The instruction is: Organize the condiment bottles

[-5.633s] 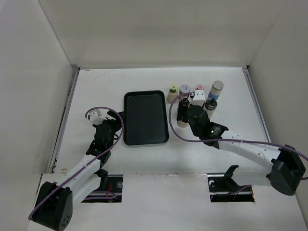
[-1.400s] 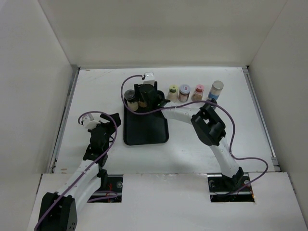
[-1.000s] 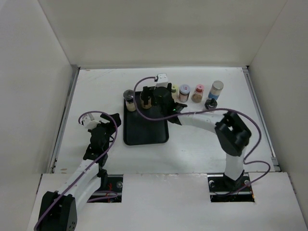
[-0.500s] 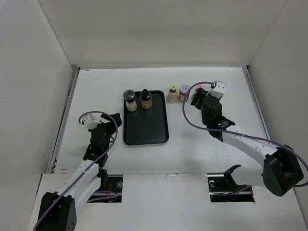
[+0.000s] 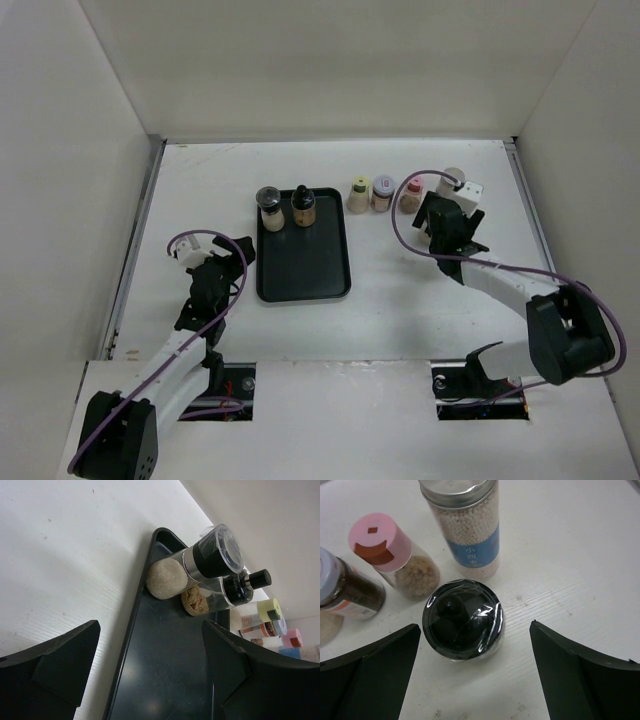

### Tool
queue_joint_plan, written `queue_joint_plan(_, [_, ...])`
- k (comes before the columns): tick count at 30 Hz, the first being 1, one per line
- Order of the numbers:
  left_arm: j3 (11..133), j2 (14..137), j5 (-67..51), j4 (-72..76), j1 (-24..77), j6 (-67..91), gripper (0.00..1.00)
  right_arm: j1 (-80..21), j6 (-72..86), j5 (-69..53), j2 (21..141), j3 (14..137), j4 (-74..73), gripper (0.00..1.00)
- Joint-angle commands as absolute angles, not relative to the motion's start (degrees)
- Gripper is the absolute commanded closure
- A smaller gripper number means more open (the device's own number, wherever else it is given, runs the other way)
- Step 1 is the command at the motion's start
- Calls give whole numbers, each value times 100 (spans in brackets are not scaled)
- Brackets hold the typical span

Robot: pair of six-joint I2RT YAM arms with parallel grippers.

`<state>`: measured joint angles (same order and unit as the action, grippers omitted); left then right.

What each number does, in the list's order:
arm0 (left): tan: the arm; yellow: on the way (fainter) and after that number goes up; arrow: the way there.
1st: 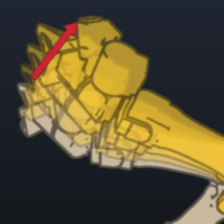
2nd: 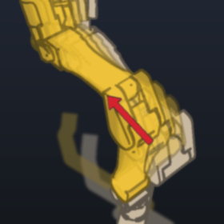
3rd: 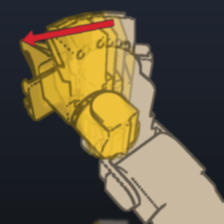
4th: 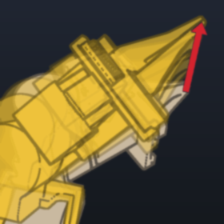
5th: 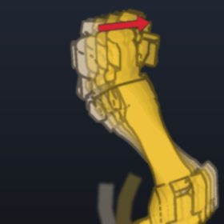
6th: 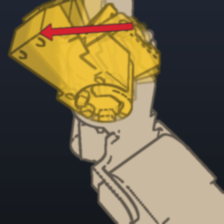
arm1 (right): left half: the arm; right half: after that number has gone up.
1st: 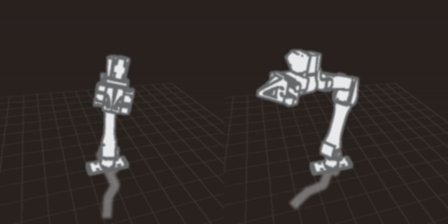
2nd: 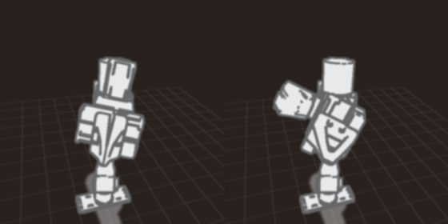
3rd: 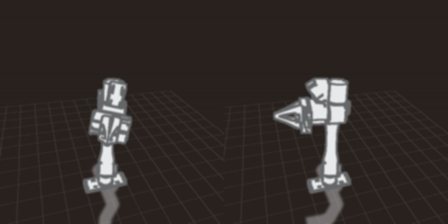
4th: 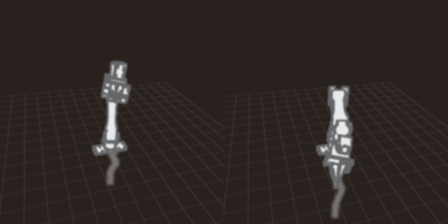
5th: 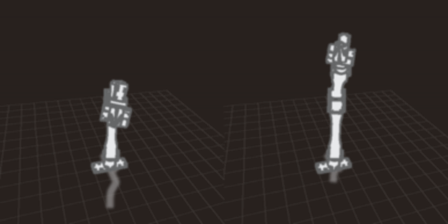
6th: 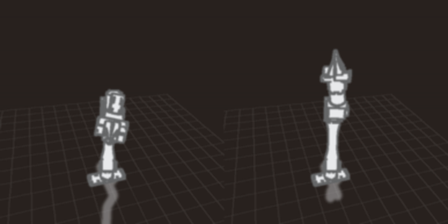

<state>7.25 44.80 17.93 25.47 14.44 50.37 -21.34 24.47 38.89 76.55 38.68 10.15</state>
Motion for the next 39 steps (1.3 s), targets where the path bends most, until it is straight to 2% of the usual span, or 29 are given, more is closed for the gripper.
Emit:
queue_joint_plan(1, [791,4439,1784,2892,1446,4983,17,-2043,2566,3420,8015,4341,1151,3])
queue_joint_plan(6, [782,4412,1793,2865,1437,4975,18,-1947,2567,3375,8349,4351,1572,6])
queue_joint_plan(10, [791,4464,1846,2918,1489,4966,18,-1920,2470,3577,8490,4316,1766,25])
queue_joint_plan(12, [791,4509,1793,2918,1463,4992,18,-1876,2452,3630,8543,4324,1793,38])
queue_joint_plan(15, [791,4430,1784,2918,1463,4966,18,-1903,2408,3779,8351,4193,1845,49])
queue_joint_plan(22, [817,4491,1846,2927,1516,4966,18,-3166,1969,3841,7568,4280,1767,50])
queue_joint_plan(25, [791,4535,1811,2962,1499,4983,18,-3729,1978,3762,7654,4674,1644,50])
queue_joint_plan(31, [791,4465,1828,2918,1481,4966,18,-4275,1934,3314,8822,5799,1889,49])
queue_joint_plan(39, [756,4210,1819,2830,1411,4931,18,-4408,1451,3112,10493,7381,2180,49])
